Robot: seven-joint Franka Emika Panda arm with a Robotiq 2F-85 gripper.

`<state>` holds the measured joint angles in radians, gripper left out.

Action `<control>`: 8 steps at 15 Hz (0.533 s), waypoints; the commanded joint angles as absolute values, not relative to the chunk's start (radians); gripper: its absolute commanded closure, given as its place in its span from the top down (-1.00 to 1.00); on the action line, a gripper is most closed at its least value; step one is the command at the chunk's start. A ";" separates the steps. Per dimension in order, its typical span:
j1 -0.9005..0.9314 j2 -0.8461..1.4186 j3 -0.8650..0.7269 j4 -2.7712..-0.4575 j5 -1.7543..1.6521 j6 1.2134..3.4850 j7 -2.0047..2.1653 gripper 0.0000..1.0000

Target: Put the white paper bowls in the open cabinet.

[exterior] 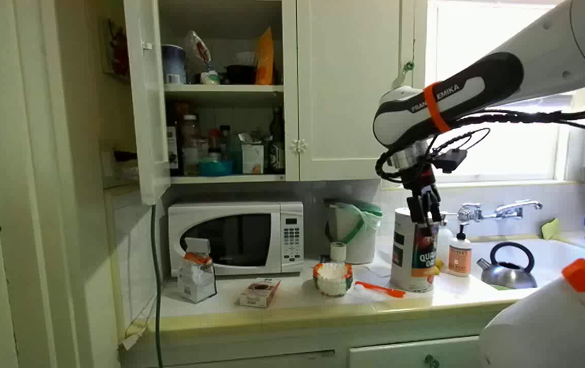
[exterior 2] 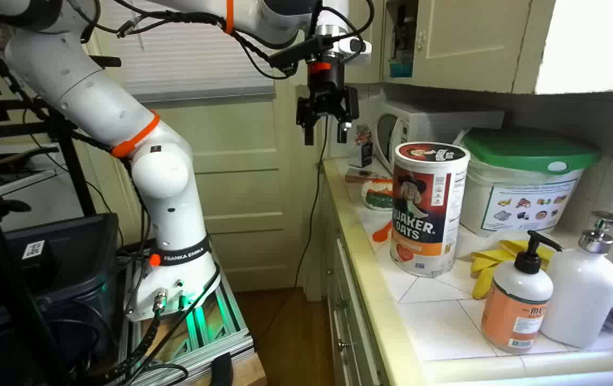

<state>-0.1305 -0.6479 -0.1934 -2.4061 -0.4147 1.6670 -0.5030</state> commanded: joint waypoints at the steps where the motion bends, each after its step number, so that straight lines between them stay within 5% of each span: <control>1: -0.108 -0.650 -0.210 -2.403 -0.423 1.660 -0.494 1.00; 8: -0.108 -0.626 -0.222 -2.409 -0.404 1.706 -0.463 1.00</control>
